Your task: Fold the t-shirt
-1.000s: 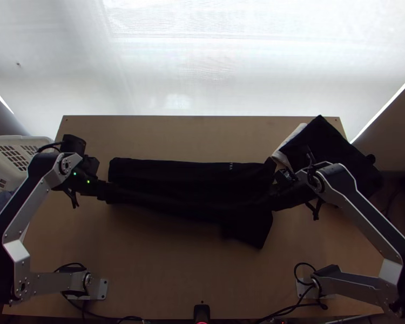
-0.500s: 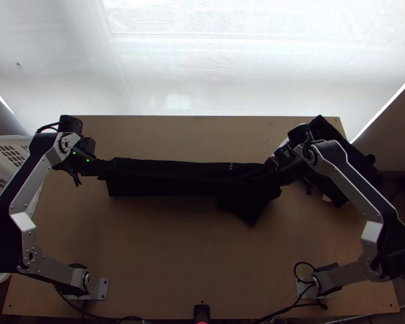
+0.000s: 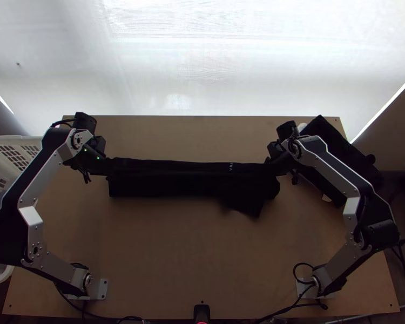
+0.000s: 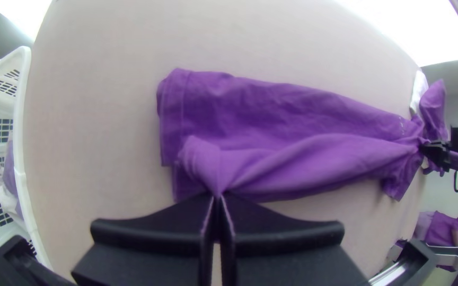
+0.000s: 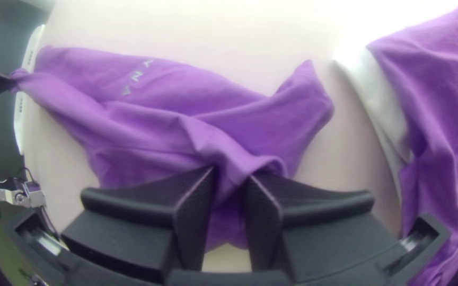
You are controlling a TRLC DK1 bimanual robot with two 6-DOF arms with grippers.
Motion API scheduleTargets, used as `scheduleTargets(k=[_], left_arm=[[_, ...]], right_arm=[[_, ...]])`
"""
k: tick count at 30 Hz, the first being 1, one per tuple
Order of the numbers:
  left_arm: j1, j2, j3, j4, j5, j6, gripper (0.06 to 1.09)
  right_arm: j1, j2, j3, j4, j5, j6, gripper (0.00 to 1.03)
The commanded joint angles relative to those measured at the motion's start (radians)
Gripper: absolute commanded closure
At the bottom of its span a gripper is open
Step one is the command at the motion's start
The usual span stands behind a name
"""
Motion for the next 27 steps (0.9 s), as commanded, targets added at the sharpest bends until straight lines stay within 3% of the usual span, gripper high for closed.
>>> scheduleTargets(k=[1, 4, 6, 10, 13, 18, 21, 24, 27], left_arm=[[-0.044, -0.011, 0.001, -0.013, 0.0, -0.034, 1.05], [-0.064, -0.027, -0.007, -0.012, 0.0, -0.047, 1.05], [-0.075, -0.034, -0.011, -0.012, 0.0, -0.05, 1.05], [-0.079, -0.054, -0.027, 0.002, -0.002, -0.047, 1.05], [-0.081, -0.063, -0.04, 0.013, -0.002, -0.046, 1.05], [-0.084, -0.077, -0.06, 0.034, 0.0, -0.047, 1.05], [-0.085, -0.079, -0.063, 0.037, -0.002, -0.046, 1.05], [-0.085, -0.08, -0.063, 0.039, -0.003, -0.044, 1.05], [-0.081, -0.088, -0.062, 0.037, -0.003, -0.041, 1.05]], right_arm=[[0.0, 0.029, -0.006, 0.044, 0.072, 0.021, 0.57], [-0.005, -0.013, -0.014, -0.007, 0.08, 0.022, 0.36], [-0.003, -0.076, 0.001, -0.117, 0.08, 0.024, 0.24], [0.008, -0.226, 0.004, -0.355, 0.066, 0.097, 0.24], [0.026, -0.286, -0.059, -0.502, -0.003, 0.13, 0.24], [0.124, -0.321, -0.214, -0.443, -0.039, 0.143, 0.24], [0.179, -0.29, -0.235, -0.352, -0.092, 0.159, 0.25], [0.232, -0.23, -0.226, -0.28, -0.091, 0.156, 0.25], [0.224, -0.181, -0.235, -0.194, -0.091, 0.151, 0.43]])
